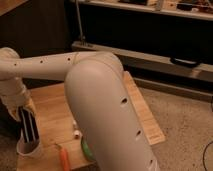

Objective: Place the eraser in the ceramic cup

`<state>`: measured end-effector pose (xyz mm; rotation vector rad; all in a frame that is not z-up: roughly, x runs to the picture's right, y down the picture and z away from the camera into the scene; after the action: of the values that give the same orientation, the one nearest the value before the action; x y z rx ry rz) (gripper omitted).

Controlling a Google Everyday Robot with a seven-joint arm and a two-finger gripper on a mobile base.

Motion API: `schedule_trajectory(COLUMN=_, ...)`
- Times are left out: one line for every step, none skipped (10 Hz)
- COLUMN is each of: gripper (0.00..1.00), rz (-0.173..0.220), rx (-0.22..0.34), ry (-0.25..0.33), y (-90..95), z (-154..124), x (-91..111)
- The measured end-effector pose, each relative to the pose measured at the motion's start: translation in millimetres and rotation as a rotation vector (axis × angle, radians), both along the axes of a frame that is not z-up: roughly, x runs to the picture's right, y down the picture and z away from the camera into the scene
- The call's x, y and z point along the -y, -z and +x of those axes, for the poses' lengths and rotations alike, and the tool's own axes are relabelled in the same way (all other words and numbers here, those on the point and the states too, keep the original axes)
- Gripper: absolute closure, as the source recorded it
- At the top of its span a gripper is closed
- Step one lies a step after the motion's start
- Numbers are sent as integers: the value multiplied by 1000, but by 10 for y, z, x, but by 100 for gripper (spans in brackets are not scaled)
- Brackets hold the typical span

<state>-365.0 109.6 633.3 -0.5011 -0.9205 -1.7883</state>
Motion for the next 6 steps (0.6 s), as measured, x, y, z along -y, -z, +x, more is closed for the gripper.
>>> schedule_trajectory(gripper=100, rz=-26, rx=35, ry=-2, y=-27, z=-44, x=-13)
schedule_trajectory(gripper=100, rz=-49, rx=73, ry=1, y=-46, z=-94, x=-31)
schedule_trajectory(gripper=100, rz=-64, rx=104, ry=16, y=-40, z=-134, x=-76)
schedule_trajectory(gripper=100, rz=-75, rx=135, ry=34, y=-14, z=-187, x=-137)
schedule_trajectory(gripper=100, rz=-82, rx=154, ry=44, y=-8, z=-207, x=-170)
schedule_trajectory(gripper=100, rz=-86, rx=171, ry=55, y=-6, z=-218, x=-211)
